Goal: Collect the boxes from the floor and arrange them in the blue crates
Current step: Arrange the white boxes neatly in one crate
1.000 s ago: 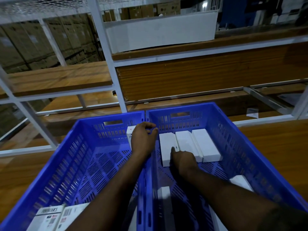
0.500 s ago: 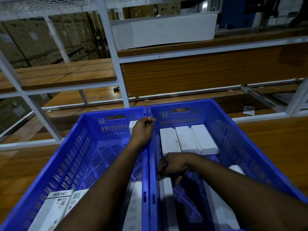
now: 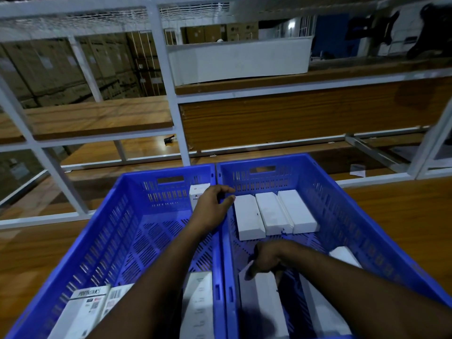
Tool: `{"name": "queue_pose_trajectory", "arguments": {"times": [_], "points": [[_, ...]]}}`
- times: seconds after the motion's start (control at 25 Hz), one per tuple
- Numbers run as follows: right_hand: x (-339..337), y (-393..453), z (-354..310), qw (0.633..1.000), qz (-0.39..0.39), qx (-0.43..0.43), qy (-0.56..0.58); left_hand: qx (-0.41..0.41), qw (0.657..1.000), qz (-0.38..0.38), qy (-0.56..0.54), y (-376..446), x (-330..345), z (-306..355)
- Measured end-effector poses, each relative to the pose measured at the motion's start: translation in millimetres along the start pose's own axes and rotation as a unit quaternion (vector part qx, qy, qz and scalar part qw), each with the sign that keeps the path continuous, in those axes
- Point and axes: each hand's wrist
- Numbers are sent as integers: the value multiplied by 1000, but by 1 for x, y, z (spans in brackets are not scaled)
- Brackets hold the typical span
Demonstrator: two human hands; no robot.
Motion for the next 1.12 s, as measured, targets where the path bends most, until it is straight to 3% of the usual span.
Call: {"name": "queue_pose_trajectory", "arguments": {"times": [0.24, 0.4, 0.52, 0.64, 0.8, 1.04, 1.12], "points": [[-28, -12, 13, 993, 94, -26, 61, 60, 994, 52, 81, -6, 12, 4], [-51, -15, 24, 962, 201, -65, 175, 85, 990, 46, 108, -8, 14, 7], [-68, -8, 33, 905, 312, -98, 272, 65, 991, 32, 110, -9, 13, 11], [-81, -3, 37, 809, 379, -136, 428, 43, 992, -12, 119, -6, 13, 17], [-86, -2, 38, 729, 386, -158, 543, 17, 992, -79, 99, -8, 20, 30], [-90, -3, 40, 699, 338, -183, 602, -41, 983, -164, 77, -7, 33, 46], [-89, -4, 39, 693, 318, -196, 616, -56, 984, -162, 51, -6, 33, 47]]}}
Point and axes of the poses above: each hand's wrist, its own y-axis towards the middle knuckle, its own x-axis out of the palm, z = x × y, and after that the axes turned 12 degrees about -x, right-handed
